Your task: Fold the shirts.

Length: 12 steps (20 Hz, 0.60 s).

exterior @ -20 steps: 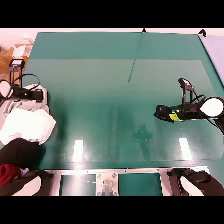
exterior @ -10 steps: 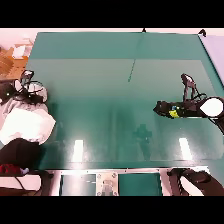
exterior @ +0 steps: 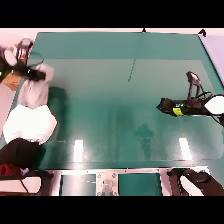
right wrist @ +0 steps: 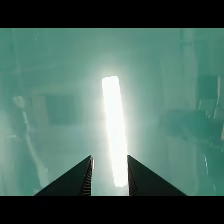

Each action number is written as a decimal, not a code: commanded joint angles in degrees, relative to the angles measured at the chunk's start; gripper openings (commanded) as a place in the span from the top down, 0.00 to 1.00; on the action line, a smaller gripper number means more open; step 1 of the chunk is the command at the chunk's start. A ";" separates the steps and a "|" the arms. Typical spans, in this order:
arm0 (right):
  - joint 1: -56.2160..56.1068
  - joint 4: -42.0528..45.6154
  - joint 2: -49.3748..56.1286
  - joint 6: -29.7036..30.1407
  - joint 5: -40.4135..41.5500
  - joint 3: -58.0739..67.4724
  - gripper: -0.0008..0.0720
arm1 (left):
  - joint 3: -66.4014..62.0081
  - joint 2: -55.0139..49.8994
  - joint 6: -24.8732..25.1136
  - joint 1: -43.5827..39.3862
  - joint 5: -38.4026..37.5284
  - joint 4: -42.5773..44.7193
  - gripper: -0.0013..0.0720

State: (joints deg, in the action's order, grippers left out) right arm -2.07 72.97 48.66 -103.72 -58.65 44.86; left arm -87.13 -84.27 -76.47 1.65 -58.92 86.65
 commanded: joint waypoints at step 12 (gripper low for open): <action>10.91 -1.64 0.00 3.93 -4.11 2.54 0.53 | -9.40 -11.10 -2.19 -35.58 -1.55 -22.18 0.06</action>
State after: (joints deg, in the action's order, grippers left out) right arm 8.40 71.46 48.64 -100.03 -61.82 47.33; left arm -96.27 -91.94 -76.47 -31.40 -62.02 67.75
